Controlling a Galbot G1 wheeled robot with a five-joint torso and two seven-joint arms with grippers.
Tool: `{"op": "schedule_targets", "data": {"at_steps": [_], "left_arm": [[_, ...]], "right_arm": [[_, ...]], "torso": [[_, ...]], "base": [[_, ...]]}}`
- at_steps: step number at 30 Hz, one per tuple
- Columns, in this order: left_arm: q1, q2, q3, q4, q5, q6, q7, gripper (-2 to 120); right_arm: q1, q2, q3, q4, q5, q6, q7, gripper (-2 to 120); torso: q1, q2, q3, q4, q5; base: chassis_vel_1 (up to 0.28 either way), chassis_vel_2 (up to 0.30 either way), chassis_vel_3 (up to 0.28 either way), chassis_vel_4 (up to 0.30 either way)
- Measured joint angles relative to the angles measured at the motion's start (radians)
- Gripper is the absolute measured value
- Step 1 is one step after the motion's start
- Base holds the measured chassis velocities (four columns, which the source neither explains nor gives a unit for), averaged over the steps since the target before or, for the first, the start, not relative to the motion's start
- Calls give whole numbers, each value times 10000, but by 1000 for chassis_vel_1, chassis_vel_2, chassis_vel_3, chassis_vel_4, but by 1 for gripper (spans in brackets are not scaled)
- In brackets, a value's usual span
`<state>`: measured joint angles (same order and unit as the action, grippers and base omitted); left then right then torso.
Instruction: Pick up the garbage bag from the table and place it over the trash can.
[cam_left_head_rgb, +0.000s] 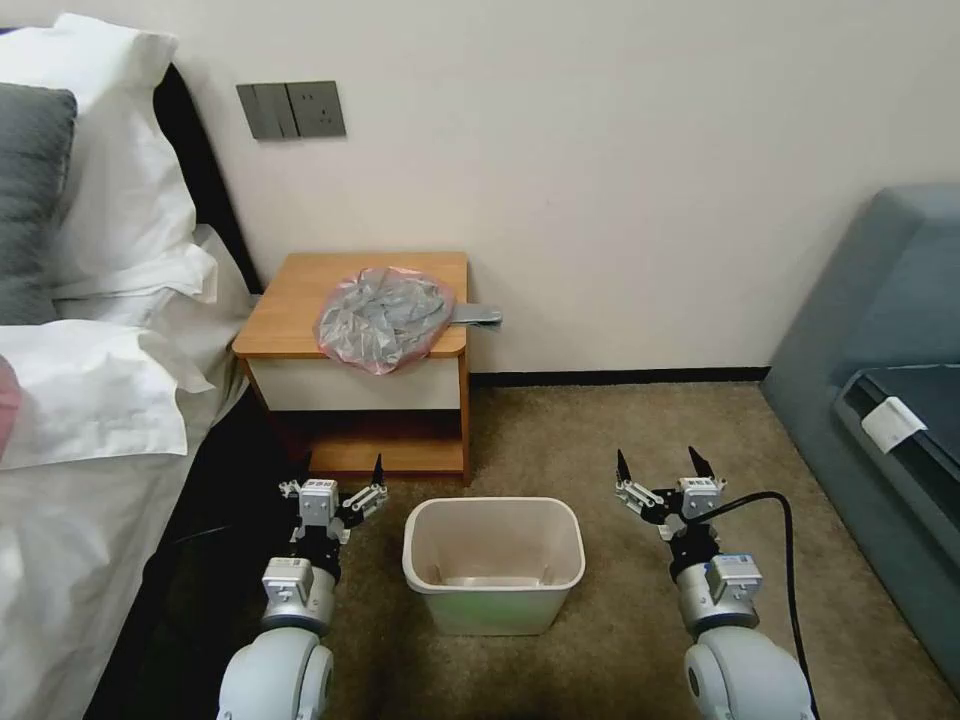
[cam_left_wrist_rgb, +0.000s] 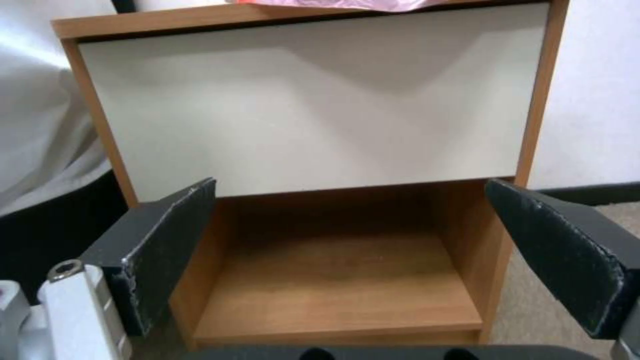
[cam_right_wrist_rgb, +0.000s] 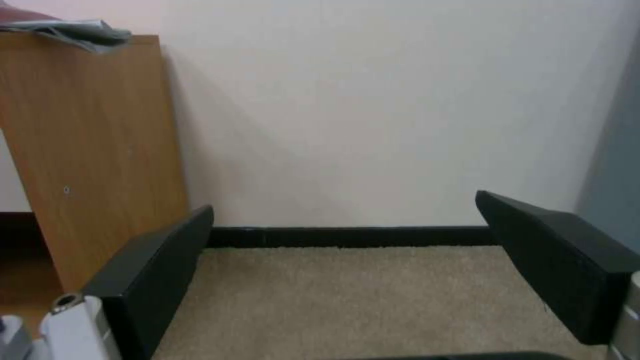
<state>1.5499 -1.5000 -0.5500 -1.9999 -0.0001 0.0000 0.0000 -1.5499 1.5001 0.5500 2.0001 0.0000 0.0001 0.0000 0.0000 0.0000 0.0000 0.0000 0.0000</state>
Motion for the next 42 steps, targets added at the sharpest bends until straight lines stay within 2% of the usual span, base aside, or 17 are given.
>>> {"op": "schedule_targets", "data": {"at_steps": [36, 39, 42], "left_arm": [[0, 0, 0, -1, 0, 0, 0, 100], [114, -16, -21, -126, 0, -10, -1, 100], [900, -174, -214, -971, 78, -191, -87, 100]], "right_arm": [[-2, 0, 0, 1, 0, 0, 0, 100], [-78, -22, -11, 119, 28, 2, 18, 100], [-390, -107, -72, 592, 165, 49, 118, 100]], "torso": [[0, 0, 0, 0, 0], [0, 0, 0, -1, 0], [0, 0, 0, 2, 6]], "base": [[0, 0, 0, 0], [0, 0, 0, 0], [0, 0, 0, 0]]}}
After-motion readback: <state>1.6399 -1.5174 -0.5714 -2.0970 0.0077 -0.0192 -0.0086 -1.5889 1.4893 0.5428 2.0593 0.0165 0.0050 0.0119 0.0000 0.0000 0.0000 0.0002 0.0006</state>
